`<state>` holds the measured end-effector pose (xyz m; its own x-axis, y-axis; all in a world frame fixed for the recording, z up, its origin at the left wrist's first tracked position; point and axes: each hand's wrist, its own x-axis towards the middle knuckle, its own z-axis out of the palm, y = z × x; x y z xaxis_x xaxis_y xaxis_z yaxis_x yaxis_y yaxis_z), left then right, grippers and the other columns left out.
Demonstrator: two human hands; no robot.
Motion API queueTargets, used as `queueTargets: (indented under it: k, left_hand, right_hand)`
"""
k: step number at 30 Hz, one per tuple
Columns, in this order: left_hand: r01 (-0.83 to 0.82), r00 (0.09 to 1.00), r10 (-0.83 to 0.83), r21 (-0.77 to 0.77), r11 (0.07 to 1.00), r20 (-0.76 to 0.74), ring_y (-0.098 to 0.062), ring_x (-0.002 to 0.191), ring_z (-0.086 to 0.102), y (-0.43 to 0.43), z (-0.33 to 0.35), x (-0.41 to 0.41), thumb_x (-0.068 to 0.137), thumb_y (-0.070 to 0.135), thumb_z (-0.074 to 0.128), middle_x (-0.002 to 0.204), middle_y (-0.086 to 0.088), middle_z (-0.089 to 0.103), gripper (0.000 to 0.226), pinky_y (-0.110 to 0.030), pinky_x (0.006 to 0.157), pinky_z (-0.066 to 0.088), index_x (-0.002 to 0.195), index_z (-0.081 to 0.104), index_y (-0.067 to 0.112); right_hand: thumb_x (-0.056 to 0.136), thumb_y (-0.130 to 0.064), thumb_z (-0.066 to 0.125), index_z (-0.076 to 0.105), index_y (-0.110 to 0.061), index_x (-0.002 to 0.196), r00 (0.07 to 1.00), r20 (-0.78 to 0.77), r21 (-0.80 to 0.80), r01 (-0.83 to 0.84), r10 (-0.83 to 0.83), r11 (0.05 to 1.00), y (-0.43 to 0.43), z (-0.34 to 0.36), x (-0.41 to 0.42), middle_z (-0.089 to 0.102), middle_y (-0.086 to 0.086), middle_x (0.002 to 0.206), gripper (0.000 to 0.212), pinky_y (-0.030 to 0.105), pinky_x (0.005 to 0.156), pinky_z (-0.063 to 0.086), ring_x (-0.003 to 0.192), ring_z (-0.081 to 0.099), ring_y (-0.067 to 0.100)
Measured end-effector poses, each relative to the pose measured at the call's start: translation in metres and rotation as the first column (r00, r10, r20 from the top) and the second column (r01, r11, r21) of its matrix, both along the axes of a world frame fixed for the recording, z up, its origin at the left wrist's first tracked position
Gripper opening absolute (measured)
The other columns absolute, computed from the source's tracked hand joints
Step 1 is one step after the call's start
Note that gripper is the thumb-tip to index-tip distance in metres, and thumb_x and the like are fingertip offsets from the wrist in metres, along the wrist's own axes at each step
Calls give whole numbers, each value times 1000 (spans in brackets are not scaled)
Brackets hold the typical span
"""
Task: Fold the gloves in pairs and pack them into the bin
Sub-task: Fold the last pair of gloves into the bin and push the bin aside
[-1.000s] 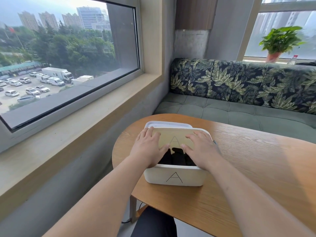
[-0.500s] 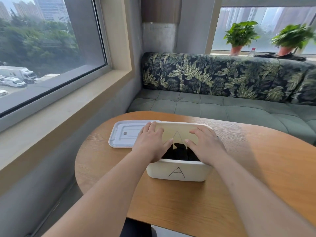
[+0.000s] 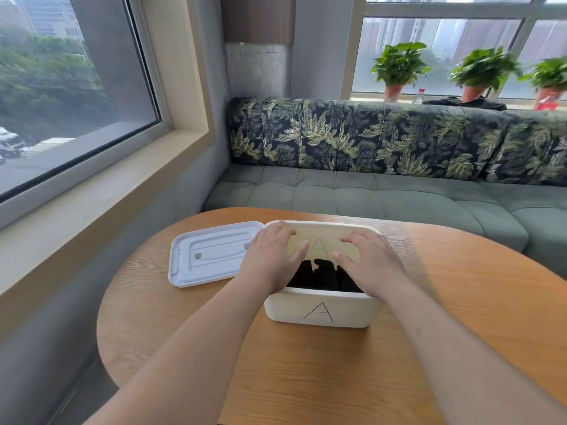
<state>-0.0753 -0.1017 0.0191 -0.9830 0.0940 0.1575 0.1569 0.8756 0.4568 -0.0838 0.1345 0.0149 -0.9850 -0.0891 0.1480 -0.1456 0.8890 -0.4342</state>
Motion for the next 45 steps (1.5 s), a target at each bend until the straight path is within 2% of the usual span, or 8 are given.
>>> queueTargets:
  k: [4, 8, 13, 20, 26, 34, 42, 45]
  left_hand:
    - [31, 997, -21, 131, 991, -80, -12, 154, 32, -6, 8, 5, 112, 51, 39, 164, 5, 44, 49, -35, 127, 26, 149, 56, 24]
    - [34, 990, -13, 141, 989, -143, -13, 149, 38, -24, 20, 5, 113, 46, 39, 156, 3, 53, 46, -34, 125, 29, 145, 60, 20]
    - [-33, 991, 36, 21, 999, -133, -17, 147, 39, -67, 28, 5, 112, 46, 42, 155, 6, 53, 43, -36, 122, 32, 145, 58, 23]
    - [-94, 995, 95, -191, 977, -2, -19, 151, 34, -139, 18, 30, 111, 41, 46, 165, 6, 39, 48, -38, 119, 36, 156, 45, 24]
    - [-111, 988, 137, -278, 954, 75, -21, 152, 32, -182, -8, 39, 110, 42, 47, 166, 7, 37, 50, -41, 120, 36, 157, 42, 27]
    - [-80, 988, 123, -360, 930, 98, -21, 148, 39, -216, -43, 42, 109, 40, 49, 162, 4, 42, 51, -39, 122, 33, 157, 43, 24]
    - [-55, 988, 106, -393, 918, 110, -22, 141, 46, -230, -77, 38, 109, 36, 45, 153, 2, 50, 41, -37, 121, 32, 148, 51, 22]
    - [-74, 986, 125, -384, 920, 107, -22, 134, 52, -235, -88, 38, 109, 34, 46, 142, 2, 57, 36, -37, 117, 35, 141, 56, 23]
  right_hand:
    - [100, -51, 64, 63, -38, 138, 999, 43, -105, -10, 15, 994, 3, 11, 0, 51, -13, 151, 41, 39, 123, 31, 151, 31, 14]
    - [101, -52, 62, 62, -36, 140, 999, 47, -103, -22, 27, 994, -6, 26, -2, 56, -10, 149, 42, 46, 120, 37, 146, 42, 19]
    - [104, -48, 60, 61, -34, 143, 988, -2, -55, -153, 153, 987, -53, 47, 3, 55, -13, 149, 41, 33, 118, 32, 146, 41, 14]
    - [105, -47, 58, 58, -33, 145, 939, -12, 25, -343, 343, 939, -148, 48, 15, 53, -13, 149, 43, 35, 121, 33, 144, 40, 14]
    - [109, -44, 52, 47, -25, 157, 878, 108, 119, -477, 466, 871, -217, 35, 21, 41, -8, 163, 52, 34, 125, 29, 154, 31, 14]
    - [111, -36, 46, 42, -17, 158, 844, 338, 254, -508, 416, 823, -274, -9, 13, 45, 5, 160, 51, 43, 117, 42, 145, 45, 27]
    - [111, -38, 45, 35, -17, 161, 850, 386, 333, -490, 358, 806, -276, -55, -5, 39, 3, 164, 54, 45, 120, 40, 150, 38, 27]
    - [111, -38, 44, 36, -19, 161, 864, 373, 364, -472, 338, 803, -275, -65, -5, 38, 1, 164, 54, 43, 120, 37, 149, 39, 26]
